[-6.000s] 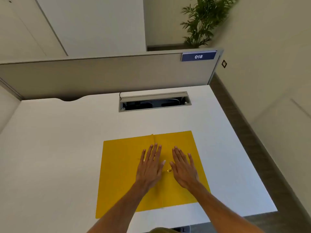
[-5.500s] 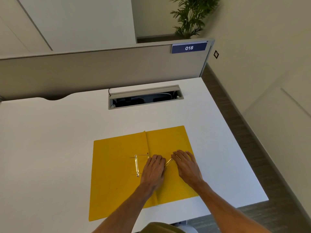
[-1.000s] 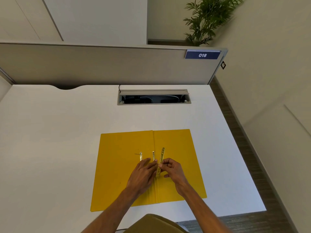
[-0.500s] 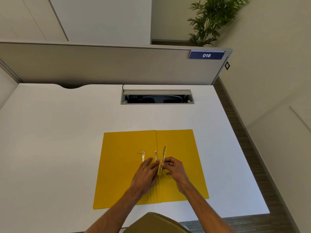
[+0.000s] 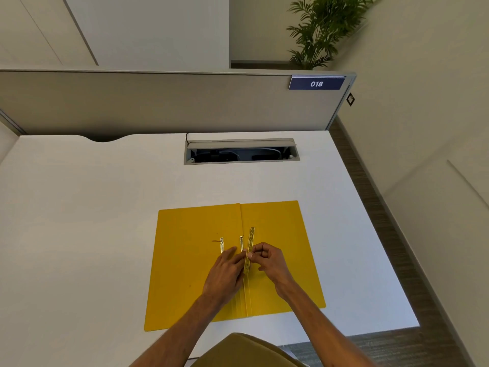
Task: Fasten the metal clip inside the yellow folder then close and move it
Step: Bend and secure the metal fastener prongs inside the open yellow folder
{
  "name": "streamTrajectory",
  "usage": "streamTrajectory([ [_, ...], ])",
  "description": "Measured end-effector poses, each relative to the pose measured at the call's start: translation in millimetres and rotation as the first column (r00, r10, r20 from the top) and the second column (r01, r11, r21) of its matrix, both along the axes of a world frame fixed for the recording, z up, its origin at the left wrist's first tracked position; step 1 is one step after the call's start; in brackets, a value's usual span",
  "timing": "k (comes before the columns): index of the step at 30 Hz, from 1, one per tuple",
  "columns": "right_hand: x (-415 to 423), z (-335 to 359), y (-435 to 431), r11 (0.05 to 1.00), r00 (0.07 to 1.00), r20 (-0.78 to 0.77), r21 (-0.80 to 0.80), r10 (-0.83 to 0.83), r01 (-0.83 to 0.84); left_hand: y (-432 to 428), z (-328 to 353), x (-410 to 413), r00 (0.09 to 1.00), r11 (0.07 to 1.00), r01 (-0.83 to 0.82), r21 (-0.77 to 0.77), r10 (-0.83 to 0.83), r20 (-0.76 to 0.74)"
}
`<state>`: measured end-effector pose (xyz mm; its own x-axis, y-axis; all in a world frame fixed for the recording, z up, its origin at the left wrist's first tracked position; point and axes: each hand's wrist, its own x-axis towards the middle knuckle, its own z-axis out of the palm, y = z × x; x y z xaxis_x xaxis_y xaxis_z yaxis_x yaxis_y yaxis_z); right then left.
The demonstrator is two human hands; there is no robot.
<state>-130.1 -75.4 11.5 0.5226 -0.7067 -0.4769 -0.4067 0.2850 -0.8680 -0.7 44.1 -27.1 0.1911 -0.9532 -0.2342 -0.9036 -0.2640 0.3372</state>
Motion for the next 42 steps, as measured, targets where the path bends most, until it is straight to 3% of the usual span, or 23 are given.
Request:
streamTrajectory([
  [27,-4.6,-1.6,1.7,0.999,1.000,-0.022,-0.038,-0.004,0.004,2.9,-0.1,-2.8,1.000,1.000,-0.011,-0.025,0.011,-0.007],
  [34,6.3,0.3,0.5,0.997,0.999,-0.026,-0.077,0.028,-0.029,6.3,-0.2,-0.5,0.992,0.996,-0.056,-0.071,0.048,-0.116],
  [38,13.3,1.8,-1.1,0.994,0.998,-0.035,-0.101,0.045,-0.048,11.8,7.3,9.3,0.890,0.962,-0.240,-0.130,0.164,-0.426],
  [42,16.3,1.8,-1.2,0.992,0.997,-0.040,-0.108,0.059,-0.063,10.7,17.5,17.6,0.748,0.788,-0.577,-0.214,0.404,-0.527],
])
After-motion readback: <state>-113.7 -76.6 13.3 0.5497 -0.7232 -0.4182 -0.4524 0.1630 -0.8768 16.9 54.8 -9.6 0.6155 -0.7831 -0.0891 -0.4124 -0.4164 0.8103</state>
